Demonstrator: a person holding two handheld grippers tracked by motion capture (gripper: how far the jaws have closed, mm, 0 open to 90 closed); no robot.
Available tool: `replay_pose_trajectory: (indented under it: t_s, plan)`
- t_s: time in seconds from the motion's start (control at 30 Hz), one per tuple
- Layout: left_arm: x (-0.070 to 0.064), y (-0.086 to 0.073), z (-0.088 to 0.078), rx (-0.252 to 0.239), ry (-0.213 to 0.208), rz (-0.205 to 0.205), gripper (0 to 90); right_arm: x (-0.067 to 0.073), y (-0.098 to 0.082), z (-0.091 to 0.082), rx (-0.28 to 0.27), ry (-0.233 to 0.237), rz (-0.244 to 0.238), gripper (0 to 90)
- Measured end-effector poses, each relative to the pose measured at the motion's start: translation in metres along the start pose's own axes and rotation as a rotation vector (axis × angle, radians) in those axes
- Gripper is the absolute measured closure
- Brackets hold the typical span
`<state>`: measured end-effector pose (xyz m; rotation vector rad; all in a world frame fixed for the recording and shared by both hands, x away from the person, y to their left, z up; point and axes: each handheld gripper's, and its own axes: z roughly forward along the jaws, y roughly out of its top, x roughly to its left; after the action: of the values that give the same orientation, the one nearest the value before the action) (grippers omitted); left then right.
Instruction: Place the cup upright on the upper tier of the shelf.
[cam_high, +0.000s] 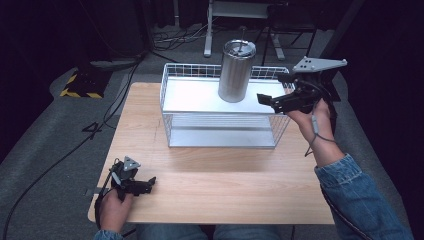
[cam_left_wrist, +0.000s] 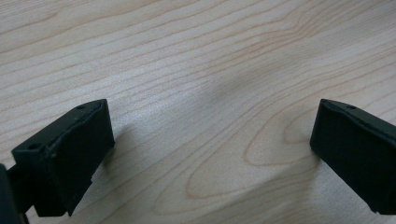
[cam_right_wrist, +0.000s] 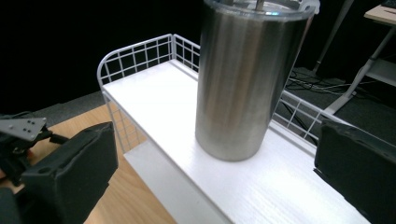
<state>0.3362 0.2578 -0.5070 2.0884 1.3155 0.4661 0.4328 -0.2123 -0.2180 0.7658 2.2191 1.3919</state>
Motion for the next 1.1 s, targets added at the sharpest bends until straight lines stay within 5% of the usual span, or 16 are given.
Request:
replay_pose_trajectory:
  t_s: [0.6,1.1]
  plan:
    - [0.000,0.000,0.000,0.000,0.000,0.000,0.0,0.006,-0.058,-0.047,0.032,0.011,0.009,0.0]
    - [0.000,0.000,0.000,-0.001,0.000,0.000,0.0,0.018,-0.118,-0.048,0.090,0.016,0.021,1.9]
